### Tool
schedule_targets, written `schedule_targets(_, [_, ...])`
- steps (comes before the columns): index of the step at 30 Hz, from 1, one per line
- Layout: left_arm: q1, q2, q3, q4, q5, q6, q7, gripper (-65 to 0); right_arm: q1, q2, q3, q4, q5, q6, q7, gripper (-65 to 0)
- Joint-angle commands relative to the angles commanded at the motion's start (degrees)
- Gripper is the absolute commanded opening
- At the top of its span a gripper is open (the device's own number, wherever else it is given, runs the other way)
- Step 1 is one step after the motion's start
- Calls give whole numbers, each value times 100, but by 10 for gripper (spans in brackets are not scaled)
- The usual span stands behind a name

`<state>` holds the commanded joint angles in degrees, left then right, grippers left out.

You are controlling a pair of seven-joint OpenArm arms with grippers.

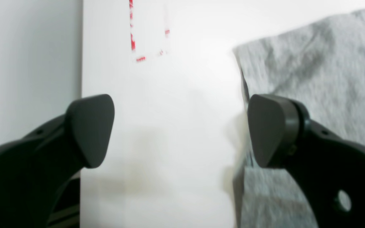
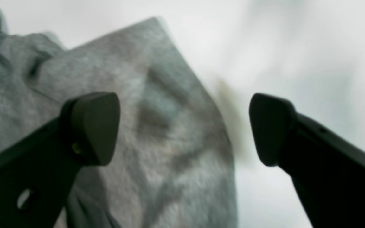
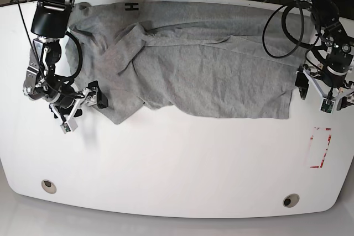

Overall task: Layout the t-shirt on the table in an organized manner, then fold the t-shirt properly
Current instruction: 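Move both grippers toward the shirt's hem side to grasp it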

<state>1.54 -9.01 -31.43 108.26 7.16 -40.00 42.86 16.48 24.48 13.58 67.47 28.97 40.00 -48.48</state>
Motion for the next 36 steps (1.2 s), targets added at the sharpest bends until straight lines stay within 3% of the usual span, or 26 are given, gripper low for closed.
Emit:
schedule_targets(8, [18, -18, 26, 0, 0, 0, 0, 0, -9, 9, -299, -615, 0, 0, 554, -49])
schedule_targets(19, [44, -26, 44, 0, 0, 0, 0, 0, -158, -18, -466, -642, 26, 0, 651, -76])
schedule_targets(28, [26, -26, 44, 0, 0, 0, 0, 0, -387, -176, -466, -334, 26, 0, 642, -234])
schedule_targets(31, [26, -26, 53, 0, 0, 0, 0, 0, -413, -185, -466, -290, 18, 0, 642, -322])
schedule_targets(36, [26, -9, 53, -9, 0, 0, 0, 0, -404, -185, -466, -299, 18, 0, 642, -522])
